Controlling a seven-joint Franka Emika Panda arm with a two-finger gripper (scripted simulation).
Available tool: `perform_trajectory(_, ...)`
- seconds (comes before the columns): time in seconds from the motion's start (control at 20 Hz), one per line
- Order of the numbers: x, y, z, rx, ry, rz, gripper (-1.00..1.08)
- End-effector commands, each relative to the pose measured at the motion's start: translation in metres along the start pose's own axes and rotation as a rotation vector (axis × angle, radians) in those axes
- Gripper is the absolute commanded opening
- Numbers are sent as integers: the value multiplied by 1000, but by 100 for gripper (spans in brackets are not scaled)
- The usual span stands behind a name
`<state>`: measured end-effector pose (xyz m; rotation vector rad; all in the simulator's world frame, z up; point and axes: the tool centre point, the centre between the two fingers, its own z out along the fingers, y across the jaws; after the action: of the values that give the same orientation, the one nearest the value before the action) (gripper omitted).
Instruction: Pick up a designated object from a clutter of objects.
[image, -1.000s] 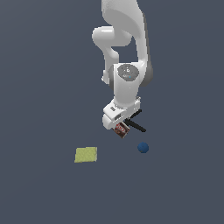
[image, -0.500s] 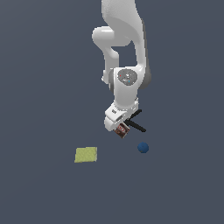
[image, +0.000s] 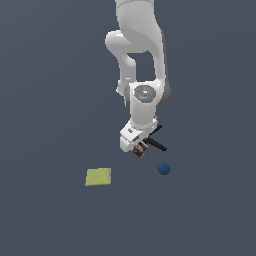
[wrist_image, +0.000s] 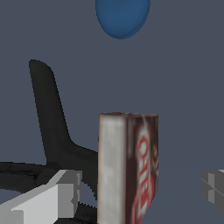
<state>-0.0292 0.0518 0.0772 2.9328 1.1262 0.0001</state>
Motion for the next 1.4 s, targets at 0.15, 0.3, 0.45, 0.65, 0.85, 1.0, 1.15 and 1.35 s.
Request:
perform_trajectory(0.15, 0, 0, 23, 0, 0, -2, 100)
perform_trajectory(0.3, 0, 0, 28, 0, 0, -3, 100)
perform_trajectory(0.45, 0, 0, 29, 0, 0, -3, -100)
perform_trajectory(0.65, 0, 0, 29, 0, 0, -3, -100)
perform_trajectory(0.85, 0, 0, 29, 0, 0, -3, -100)
perform_trajectory(1.0, 0, 1, 28, -2, 2, -2, -100)
perform_trajectory(1.15, -1, 2, 24, -2, 2, -2, -100)
perform_trajectory(1.35, -4, 4, 13, -2, 2, -2, -100)
